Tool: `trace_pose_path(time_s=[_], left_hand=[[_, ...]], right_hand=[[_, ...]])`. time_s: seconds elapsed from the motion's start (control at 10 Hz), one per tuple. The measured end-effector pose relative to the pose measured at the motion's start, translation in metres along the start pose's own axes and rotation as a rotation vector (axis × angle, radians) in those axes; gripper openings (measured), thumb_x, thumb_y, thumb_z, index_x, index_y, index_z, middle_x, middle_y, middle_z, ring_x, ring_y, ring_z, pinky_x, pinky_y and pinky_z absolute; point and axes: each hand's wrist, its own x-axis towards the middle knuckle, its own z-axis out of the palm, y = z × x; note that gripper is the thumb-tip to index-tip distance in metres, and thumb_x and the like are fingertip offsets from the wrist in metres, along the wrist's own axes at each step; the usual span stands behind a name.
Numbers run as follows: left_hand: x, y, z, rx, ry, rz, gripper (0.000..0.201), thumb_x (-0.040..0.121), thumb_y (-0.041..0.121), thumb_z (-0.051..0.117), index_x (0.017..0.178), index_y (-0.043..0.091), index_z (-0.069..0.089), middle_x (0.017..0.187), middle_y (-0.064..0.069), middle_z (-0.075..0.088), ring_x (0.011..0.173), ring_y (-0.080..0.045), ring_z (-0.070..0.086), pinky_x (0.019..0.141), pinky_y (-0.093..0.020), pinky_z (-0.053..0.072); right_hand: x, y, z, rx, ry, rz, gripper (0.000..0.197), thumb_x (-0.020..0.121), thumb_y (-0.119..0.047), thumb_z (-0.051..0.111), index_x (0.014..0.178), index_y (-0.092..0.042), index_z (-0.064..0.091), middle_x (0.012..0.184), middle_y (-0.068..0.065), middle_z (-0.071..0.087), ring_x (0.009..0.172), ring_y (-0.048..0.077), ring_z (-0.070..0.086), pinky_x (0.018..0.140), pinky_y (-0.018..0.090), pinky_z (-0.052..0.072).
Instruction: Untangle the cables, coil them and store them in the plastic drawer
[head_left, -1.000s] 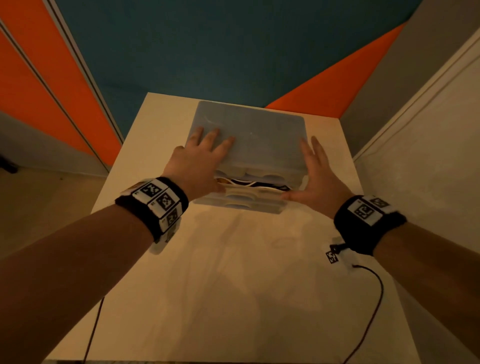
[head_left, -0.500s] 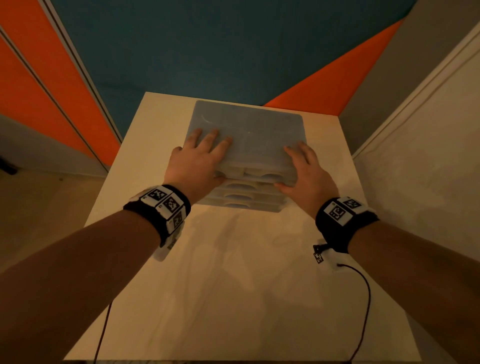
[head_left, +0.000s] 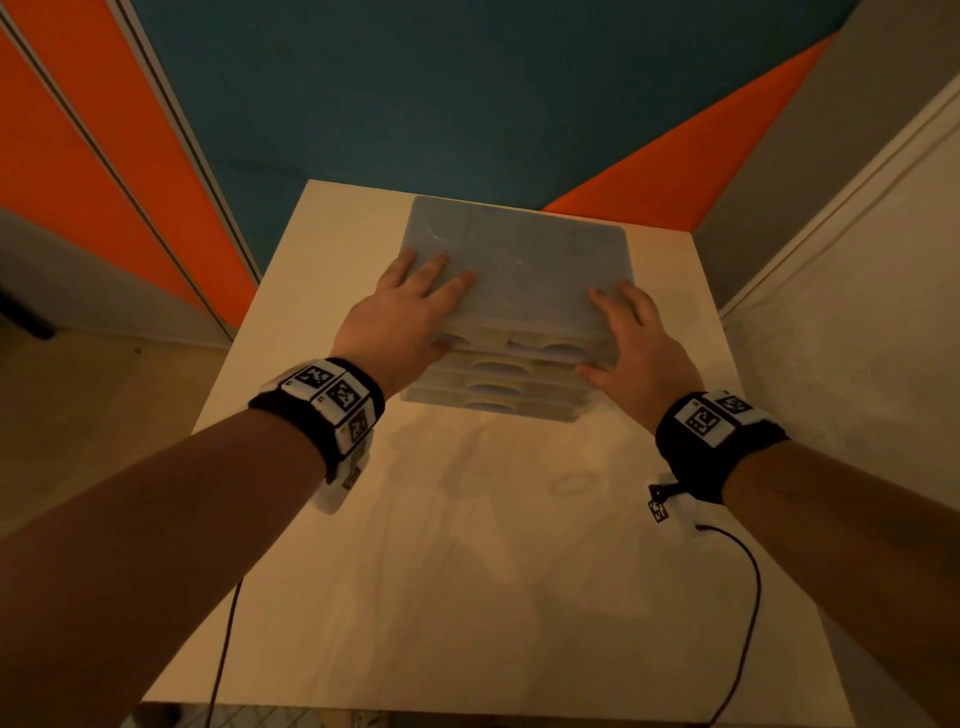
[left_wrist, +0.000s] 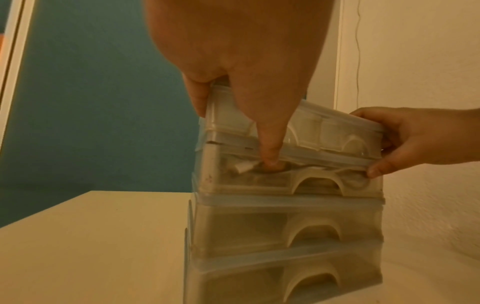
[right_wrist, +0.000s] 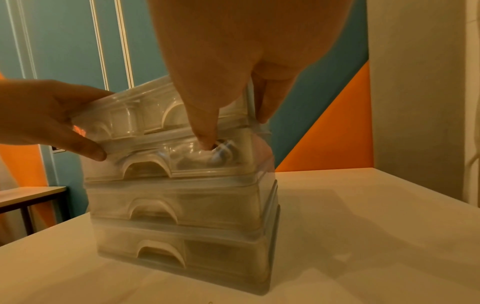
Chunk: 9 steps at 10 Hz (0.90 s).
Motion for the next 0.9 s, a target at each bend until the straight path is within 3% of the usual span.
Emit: trace_pose_path(time_s=[0.4, 0.5, 0.6, 0.8, 0.9], left_hand=[[0.005, 0.008, 0.0, 0.002, 0.016, 0.014, 0.089, 0.085, 0.036, 0.072, 0.156, 0.033, 0.018, 0.163, -0.005, 0.02, 0.15, -0.035, 0.012, 0.106, -0.051, 0.042], [0.004, 0.007, -0.001, 0.017, 0.005, 0.023, 0.091, 0.084, 0.043, 0.071, 0.156, 0.033, 0.015, 0.164, -0.005, 0.018, 0.15, -0.036, 0.012, 0.112, -0.052, 0.036], [0.002, 0.005, -0.003, 0.025, 0.017, 0.029, 0.087, 0.087, 0.049, 0.066, 0.156, 0.033, 0.015, 0.165, -0.003, 0.015, 0.151, -0.034, 0.011, 0.117, -0.052, 0.026], [0.002, 0.006, -0.006, -0.014, -0.003, 0.019, 0.082, 0.09, 0.047, 0.063, 0.156, 0.034, 0.016, 0.164, 0.001, 0.018, 0.152, -0.03, 0.011, 0.114, -0.05, 0.032], [-0.007, 0.004, -0.007, -0.048, 0.064, 0.004, 0.085, 0.088, 0.055, 0.061, 0.156, 0.034, 0.013, 0.165, 0.0, 0.015, 0.152, -0.03, 0.011, 0.12, -0.048, 0.022]], right_hand=[[0.004, 0.004, -0.004, 0.009, -0.012, 0.013, 0.084, 0.077, -0.027, 0.077, 0.147, -0.028, 0.03, 0.156, 0.007, 0.016, 0.135, 0.028, 0.037, 0.097, 0.046, 0.049], [0.003, 0.004, -0.005, 0.051, 0.005, -0.011, 0.079, 0.081, -0.034, 0.074, 0.147, -0.026, 0.031, 0.156, 0.009, 0.018, 0.135, 0.026, 0.036, 0.099, 0.042, 0.045], [0.003, 0.003, -0.006, 0.067, 0.017, -0.013, 0.068, 0.087, -0.037, 0.066, 0.146, -0.025, 0.033, 0.156, 0.009, 0.019, 0.138, 0.027, 0.034, 0.1, 0.045, 0.045], [0.004, 0.001, -0.008, 0.061, -0.023, 0.017, 0.068, 0.089, -0.038, 0.063, 0.147, -0.029, 0.03, 0.159, 0.006, 0.014, 0.138, 0.028, 0.034, 0.102, 0.048, 0.044], [0.001, 0.004, -0.011, 0.09, -0.02, 0.008, 0.071, 0.088, -0.046, 0.061, 0.148, -0.03, 0.026, 0.16, 0.005, 0.013, 0.141, 0.026, 0.031, 0.107, 0.044, 0.04]])
